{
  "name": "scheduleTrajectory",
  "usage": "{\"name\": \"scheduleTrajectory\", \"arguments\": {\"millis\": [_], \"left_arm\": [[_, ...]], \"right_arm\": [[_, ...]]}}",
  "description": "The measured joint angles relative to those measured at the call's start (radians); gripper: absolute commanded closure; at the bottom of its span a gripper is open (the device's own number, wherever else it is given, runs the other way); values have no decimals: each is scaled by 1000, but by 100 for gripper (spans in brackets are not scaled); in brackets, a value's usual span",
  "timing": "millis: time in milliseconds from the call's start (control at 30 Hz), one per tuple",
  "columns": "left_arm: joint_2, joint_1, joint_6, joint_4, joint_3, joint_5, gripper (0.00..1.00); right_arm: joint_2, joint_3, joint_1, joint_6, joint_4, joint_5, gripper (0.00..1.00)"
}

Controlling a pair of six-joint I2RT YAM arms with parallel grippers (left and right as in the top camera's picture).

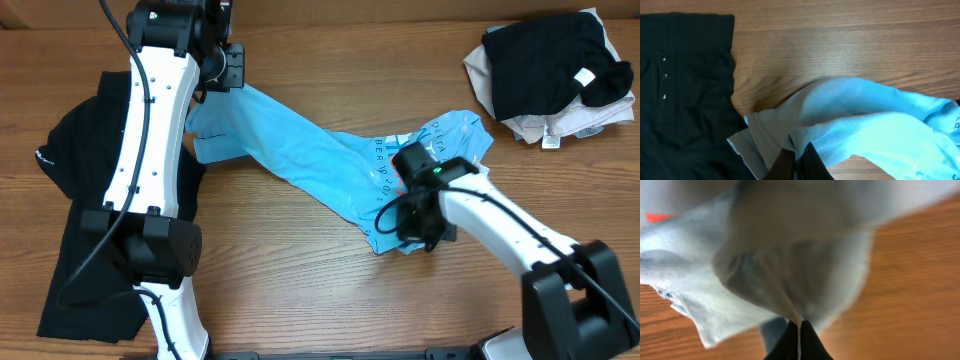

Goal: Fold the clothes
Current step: 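Lift and stretch the T-shirt between both grippers, lay it flat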

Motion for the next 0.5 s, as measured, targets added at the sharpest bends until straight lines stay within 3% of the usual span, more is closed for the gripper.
{"name": "scheduleTrajectory", "arguments": {"millis": [200, 500], "left_arm": [[0, 18, 0, -37, 33, 0, 96], [-2, 110, 0, -110, 239, 0, 96]], "right_arm": [[-126, 265, -131, -16, -196, 77, 96], [-285, 635, -409, -117, -359, 117, 96]]}}
